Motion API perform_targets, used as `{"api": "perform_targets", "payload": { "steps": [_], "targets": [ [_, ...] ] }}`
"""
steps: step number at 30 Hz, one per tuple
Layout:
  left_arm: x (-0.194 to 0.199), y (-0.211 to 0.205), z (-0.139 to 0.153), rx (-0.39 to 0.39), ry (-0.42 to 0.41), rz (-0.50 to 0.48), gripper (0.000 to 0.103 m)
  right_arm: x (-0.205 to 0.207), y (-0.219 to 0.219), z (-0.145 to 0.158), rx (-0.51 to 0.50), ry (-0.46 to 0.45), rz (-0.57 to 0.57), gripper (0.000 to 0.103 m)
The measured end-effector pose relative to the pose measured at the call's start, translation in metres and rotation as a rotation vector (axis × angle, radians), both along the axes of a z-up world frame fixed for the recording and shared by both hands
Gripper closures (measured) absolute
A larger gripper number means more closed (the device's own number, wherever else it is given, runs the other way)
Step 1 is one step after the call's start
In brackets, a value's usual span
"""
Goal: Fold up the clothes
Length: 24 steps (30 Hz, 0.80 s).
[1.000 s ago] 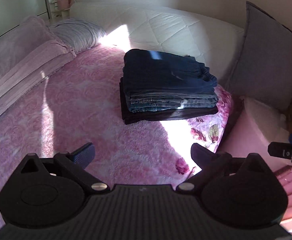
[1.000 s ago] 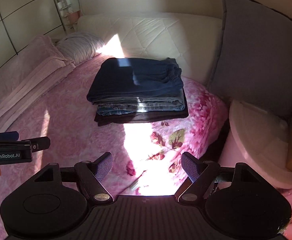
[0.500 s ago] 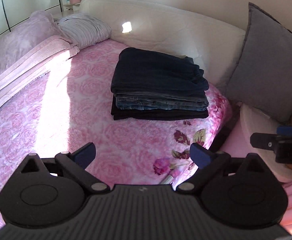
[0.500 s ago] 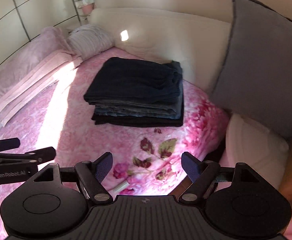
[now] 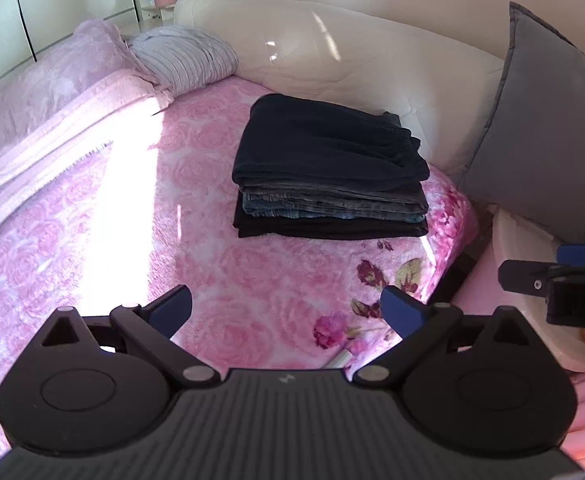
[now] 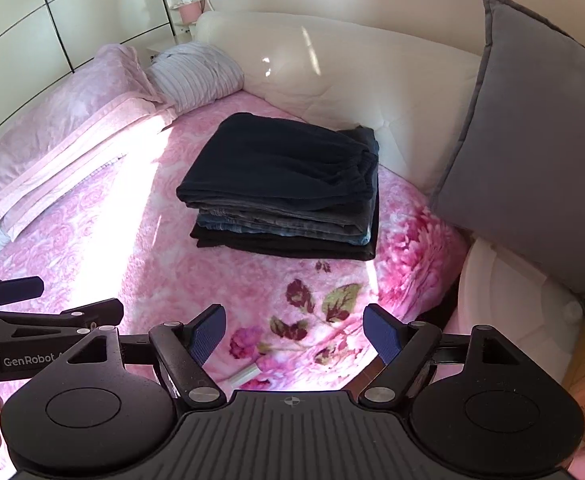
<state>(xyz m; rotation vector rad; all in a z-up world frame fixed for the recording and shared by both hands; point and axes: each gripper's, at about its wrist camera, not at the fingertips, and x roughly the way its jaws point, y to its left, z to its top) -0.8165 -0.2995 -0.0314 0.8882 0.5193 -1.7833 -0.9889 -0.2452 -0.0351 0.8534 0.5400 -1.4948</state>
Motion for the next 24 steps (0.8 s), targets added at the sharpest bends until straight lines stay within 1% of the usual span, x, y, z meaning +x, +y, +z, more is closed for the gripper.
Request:
{"api": "perform_targets", "payload": {
  "steps": [8, 14, 24],
  "targets": [
    [0.002, -0.005, -0.001, 0.0, -0.003, 0.034, 0.004, 0.002, 0.0, -0.001, 0.002, 0.022, -0.004, 0.024],
    [0.001, -0.004, -0.003, -0.003, -0.017, 0.023, 0.004, 0.004, 0.0, -0.002, 0.002, 0.028, -0.002, 0.024],
    [0.004, -0.006, -0.004, -0.005, -0.018, 0.024, 0.004, 0.011, -0.003, -0.002, 0.005, 0.034, 0.011, 0.024]
  ]
}}
